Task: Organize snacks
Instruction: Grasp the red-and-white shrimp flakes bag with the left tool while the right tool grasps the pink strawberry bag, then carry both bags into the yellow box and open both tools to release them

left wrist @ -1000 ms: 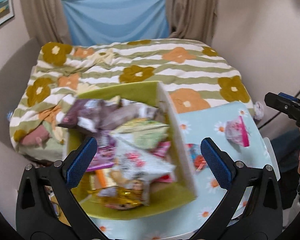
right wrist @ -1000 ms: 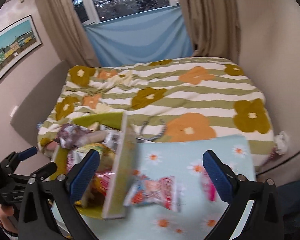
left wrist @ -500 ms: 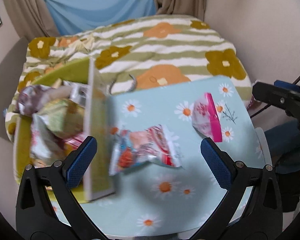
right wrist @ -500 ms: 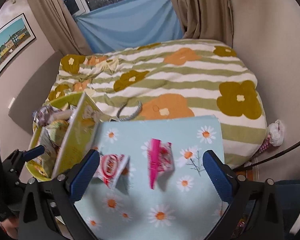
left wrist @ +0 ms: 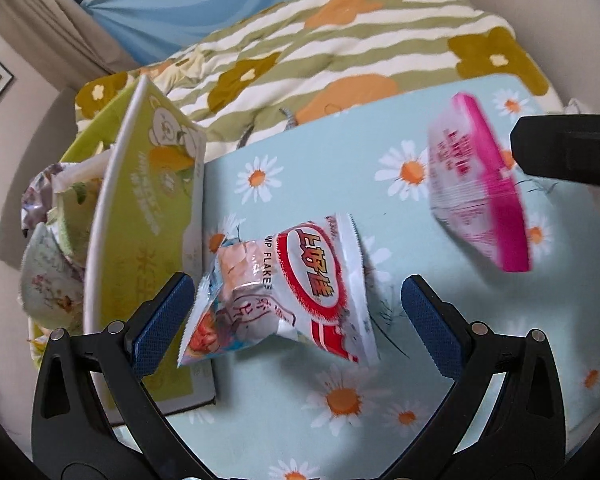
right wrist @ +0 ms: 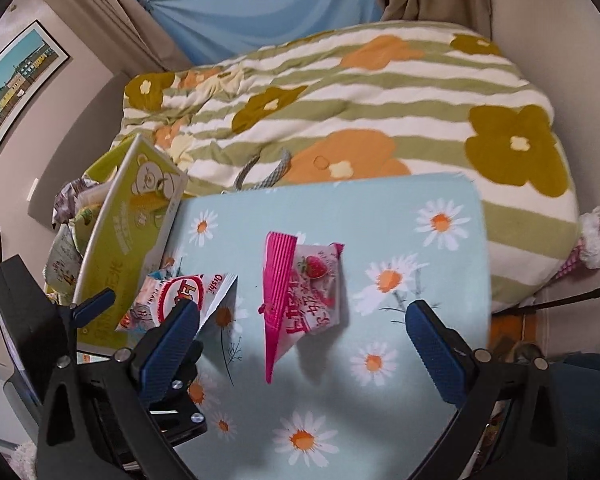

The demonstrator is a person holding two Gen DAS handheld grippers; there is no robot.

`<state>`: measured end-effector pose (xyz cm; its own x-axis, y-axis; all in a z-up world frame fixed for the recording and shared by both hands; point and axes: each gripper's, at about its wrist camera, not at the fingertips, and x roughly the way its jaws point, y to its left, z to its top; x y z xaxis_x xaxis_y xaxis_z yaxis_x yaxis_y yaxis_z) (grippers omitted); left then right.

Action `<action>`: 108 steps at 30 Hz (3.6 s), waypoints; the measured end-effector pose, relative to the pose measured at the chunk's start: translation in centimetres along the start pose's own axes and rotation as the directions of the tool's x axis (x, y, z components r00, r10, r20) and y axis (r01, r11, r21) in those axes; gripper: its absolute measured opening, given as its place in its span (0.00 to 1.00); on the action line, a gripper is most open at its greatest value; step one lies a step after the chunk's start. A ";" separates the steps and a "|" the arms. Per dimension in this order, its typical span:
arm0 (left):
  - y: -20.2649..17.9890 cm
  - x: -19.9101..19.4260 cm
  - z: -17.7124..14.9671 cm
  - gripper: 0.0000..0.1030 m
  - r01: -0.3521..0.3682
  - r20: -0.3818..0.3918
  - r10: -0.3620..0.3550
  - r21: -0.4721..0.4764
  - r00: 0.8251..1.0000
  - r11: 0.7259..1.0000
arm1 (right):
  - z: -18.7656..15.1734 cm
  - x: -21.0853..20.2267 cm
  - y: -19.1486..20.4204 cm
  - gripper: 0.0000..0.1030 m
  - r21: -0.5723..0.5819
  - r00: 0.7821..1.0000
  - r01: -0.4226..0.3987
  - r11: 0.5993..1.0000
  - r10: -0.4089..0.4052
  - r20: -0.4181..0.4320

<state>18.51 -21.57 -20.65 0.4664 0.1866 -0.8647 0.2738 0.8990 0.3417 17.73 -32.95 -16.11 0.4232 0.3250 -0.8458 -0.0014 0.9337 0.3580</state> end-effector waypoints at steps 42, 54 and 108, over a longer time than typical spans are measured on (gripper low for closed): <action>3.2 1.2 -1.0 0.72 0.010 -0.019 -0.012 -0.057 1.000 0.998 | -1.0 7.1 3.0 0.37 -0.154 0.990 0.108 0.982 -0.119 -0.069; 5.4 -6.3 0.4 0.72 0.003 0.104 0.011 -0.143 0.995 0.990 | 0.3 -0.5 5.8 0.37 -0.199 0.997 0.075 0.977 -0.070 0.029; 36.7 -5.7 -9.8 1.00 0.196 0.186 -0.149 -0.268 0.971 0.943 | 0.5 -0.4 32.7 0.37 -0.189 0.988 0.032 0.982 -0.002 0.154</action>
<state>17.70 14.23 -6.77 0.5687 -0.0267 -0.8221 0.1245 0.9908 0.0540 17.96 -2.59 -3.84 0.5579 0.2959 -0.7753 -0.1590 0.9551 0.2501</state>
